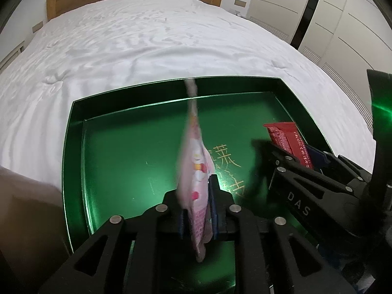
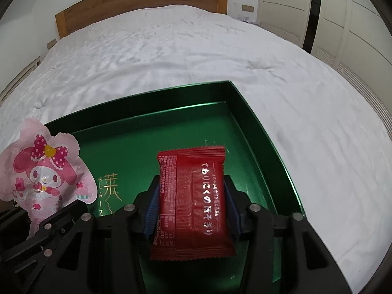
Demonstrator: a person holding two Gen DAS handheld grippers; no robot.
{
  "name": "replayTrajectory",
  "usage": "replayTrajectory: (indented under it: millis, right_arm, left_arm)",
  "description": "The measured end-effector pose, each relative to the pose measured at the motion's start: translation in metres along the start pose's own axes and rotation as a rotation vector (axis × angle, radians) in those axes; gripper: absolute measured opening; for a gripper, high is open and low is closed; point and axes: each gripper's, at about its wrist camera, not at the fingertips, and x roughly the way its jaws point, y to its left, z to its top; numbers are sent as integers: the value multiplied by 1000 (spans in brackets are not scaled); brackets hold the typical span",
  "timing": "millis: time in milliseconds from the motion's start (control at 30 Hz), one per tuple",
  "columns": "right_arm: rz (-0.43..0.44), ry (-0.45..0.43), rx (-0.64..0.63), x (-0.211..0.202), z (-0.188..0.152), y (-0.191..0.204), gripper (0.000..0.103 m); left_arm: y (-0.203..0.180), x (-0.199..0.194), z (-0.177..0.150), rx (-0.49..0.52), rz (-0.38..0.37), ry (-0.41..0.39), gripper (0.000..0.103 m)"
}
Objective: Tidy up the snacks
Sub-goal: 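Open the left tool over the tray while the right tool releases the red packet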
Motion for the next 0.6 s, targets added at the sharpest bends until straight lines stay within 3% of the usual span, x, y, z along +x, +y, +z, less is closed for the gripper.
replayTrajectory:
  millis: [400,600]
  right_arm:
    - [-21,16,24,-2,-3,-5,103]
    - [-40,22,-6,-11,-5,-4,103]
  left_arm:
    - [-5,-1,-2,21,39,3,41]
    - [-6,-4,-4,40,60,9,43]
